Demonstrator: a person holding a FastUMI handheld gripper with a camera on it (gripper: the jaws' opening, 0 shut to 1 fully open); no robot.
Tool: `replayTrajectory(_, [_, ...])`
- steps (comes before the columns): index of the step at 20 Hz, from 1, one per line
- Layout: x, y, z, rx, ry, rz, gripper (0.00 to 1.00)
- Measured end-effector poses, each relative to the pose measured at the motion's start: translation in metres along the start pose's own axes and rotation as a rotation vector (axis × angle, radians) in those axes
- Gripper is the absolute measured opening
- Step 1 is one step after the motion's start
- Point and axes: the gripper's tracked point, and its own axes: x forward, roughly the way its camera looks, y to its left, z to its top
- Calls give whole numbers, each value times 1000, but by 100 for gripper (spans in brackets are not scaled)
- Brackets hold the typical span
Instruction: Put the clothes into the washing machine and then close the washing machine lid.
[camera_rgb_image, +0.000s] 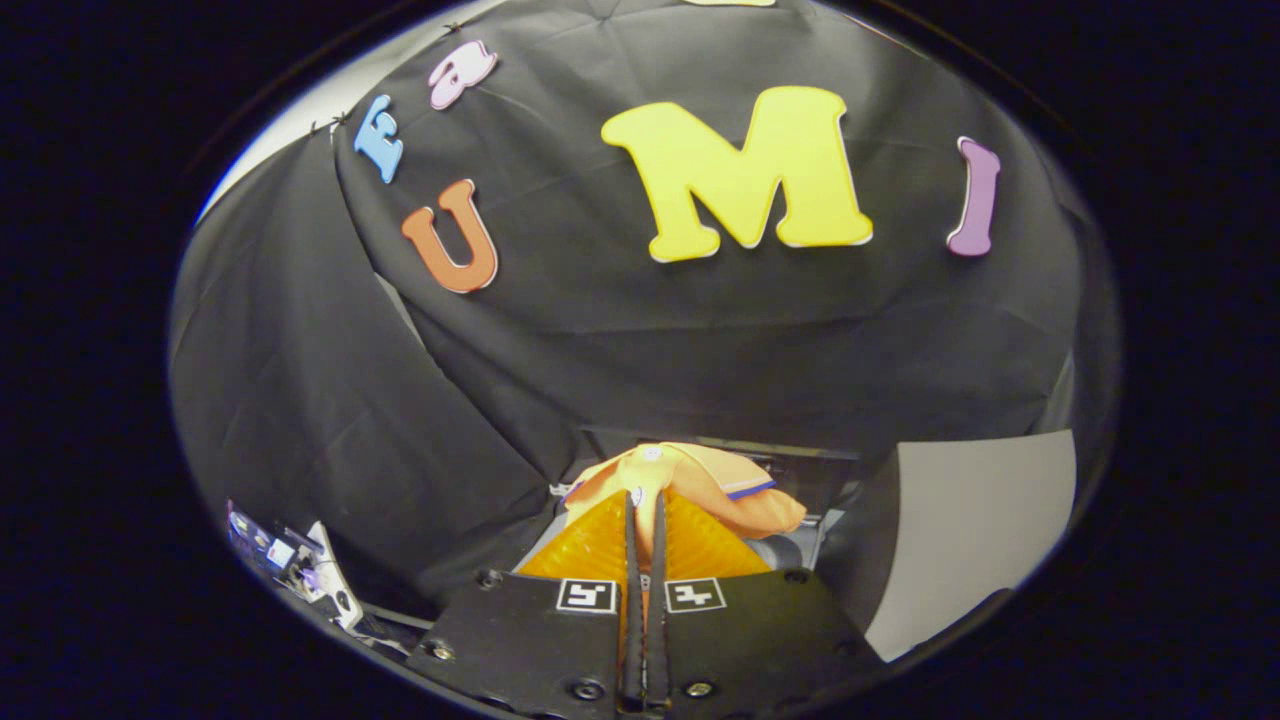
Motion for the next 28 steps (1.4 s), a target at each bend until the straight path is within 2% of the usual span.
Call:
replayTrajectory(5, [54, 4, -34, -19, 46, -28, 5])
replayTrajectory(14, [142, -21, -104, -20, 154, -101, 5])
replayTrajectory(28, [237, -67, -183, -31, 227, -184, 5])
